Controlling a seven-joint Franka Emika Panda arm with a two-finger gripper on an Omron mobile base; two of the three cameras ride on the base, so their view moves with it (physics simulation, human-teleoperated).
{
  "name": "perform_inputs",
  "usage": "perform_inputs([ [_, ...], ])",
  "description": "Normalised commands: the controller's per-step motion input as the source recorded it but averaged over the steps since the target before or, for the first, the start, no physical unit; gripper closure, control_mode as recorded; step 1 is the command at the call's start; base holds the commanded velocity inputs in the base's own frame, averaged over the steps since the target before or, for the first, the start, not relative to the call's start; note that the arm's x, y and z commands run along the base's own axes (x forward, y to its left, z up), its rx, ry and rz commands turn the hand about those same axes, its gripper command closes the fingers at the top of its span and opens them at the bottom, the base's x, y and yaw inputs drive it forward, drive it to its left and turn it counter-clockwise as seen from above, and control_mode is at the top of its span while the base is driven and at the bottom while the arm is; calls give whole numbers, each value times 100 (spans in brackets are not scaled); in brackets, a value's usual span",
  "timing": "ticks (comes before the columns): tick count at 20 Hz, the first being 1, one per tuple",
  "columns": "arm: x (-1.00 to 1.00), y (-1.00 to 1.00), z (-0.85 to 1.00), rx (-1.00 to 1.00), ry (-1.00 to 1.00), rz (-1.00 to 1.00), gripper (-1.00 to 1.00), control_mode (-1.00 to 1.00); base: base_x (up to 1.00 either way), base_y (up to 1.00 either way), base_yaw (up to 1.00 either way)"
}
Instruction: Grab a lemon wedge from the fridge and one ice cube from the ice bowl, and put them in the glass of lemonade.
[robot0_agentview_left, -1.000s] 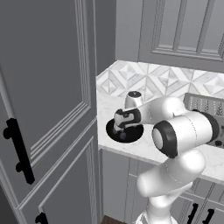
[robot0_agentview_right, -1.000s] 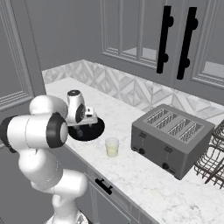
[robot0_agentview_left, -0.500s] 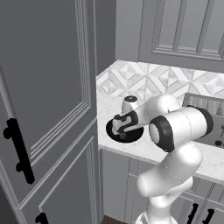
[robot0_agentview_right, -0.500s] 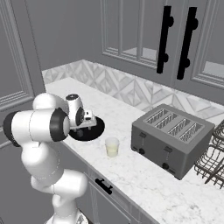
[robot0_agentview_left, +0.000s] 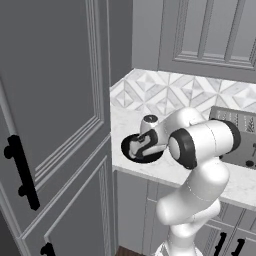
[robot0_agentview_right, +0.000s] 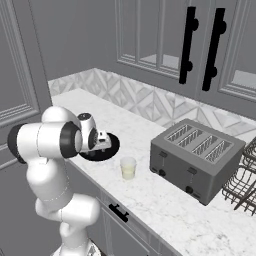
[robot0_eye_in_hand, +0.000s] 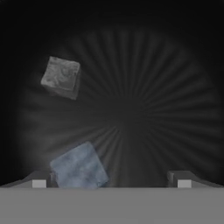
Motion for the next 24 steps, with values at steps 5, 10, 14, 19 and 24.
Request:
perform_inputs([
  [5, 2, -17, -1, 0, 0, 4, -100, -100, 0, 0, 0],
  [10, 7, 7, 8, 0, 5, 3, -100, -100, 0, 0, 0],
  [14, 7, 12, 1, -1, 3, 2, -100, -100, 0, 0, 0],
  [19, 0, 0, -18, 0, 0, 1, -100, -100, 0, 0, 0],
  [24, 0, 0, -31, 0, -1, 0, -100, -100, 0, 0, 0],
])
